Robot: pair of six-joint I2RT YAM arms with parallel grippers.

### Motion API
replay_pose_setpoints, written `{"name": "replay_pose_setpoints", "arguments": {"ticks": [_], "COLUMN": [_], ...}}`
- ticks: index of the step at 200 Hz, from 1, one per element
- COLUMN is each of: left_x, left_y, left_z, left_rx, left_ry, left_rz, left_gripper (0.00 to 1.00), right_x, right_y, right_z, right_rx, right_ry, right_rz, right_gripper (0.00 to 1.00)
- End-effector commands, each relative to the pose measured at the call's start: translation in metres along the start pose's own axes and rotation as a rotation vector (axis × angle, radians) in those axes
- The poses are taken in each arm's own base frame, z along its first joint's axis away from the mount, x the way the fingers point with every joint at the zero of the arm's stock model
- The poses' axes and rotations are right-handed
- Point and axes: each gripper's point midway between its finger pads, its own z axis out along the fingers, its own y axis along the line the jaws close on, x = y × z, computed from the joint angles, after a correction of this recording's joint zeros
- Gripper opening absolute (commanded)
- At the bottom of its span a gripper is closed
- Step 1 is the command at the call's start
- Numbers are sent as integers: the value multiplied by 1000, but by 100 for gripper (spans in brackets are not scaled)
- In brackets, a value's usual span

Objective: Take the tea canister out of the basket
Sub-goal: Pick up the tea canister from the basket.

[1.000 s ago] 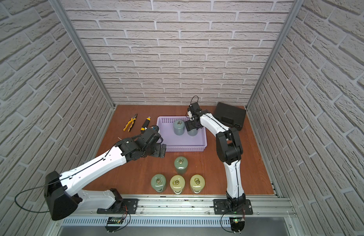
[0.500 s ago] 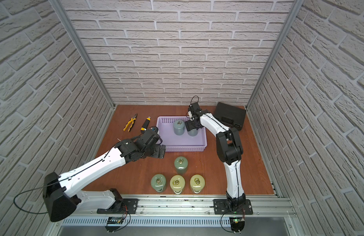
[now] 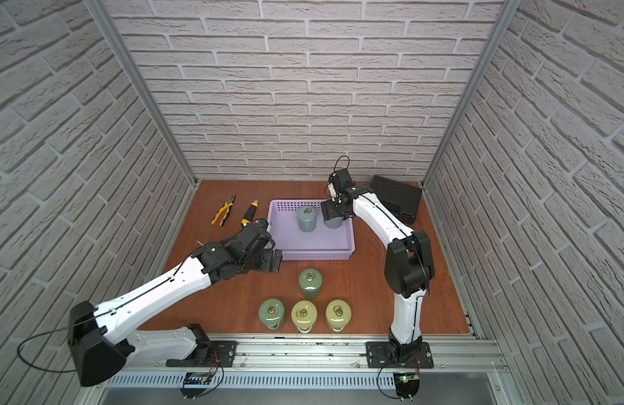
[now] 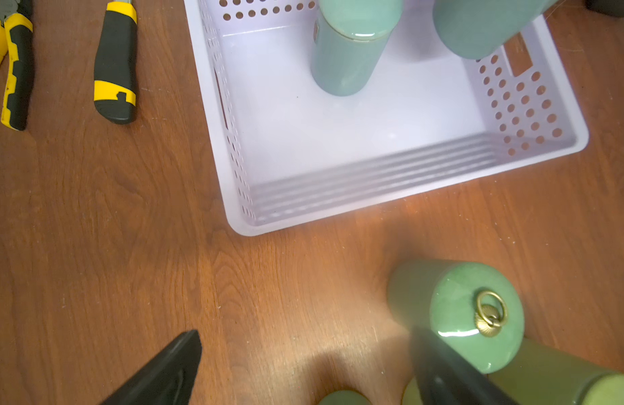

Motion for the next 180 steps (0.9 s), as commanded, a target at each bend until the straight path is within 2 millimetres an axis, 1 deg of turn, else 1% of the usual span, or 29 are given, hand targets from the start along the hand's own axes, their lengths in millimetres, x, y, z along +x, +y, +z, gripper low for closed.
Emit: {"name": "replay_pose_setpoints", "arguments": {"ticks": [1, 32, 78, 124, 180], "left_x": [-3, -2, -1, -2, -4], "left_y": [3, 2, 1, 1, 3], "left_z": [-2, -1, 1, 1, 2], "left_rx": [10, 21, 29, 27, 17], "left_ry": [-39, -54, -52, -55, -63], "left_rz": [-26, -34, -33, -36, -55], "left_gripper": [98, 98, 98, 98, 98], "right_x": [-14, -5, 15, 41, 78], "right_y": [4, 5, 6, 6, 3], "right_z": [-31, -50, -76, -98, -119], "right_rx": [-24, -29, -30, -23, -11], "right_ry": [-98, -119, -134, -141, -135], "right_rz": [30, 35, 44, 52, 46], "right_gripper": [61, 61, 61, 61, 60]}}
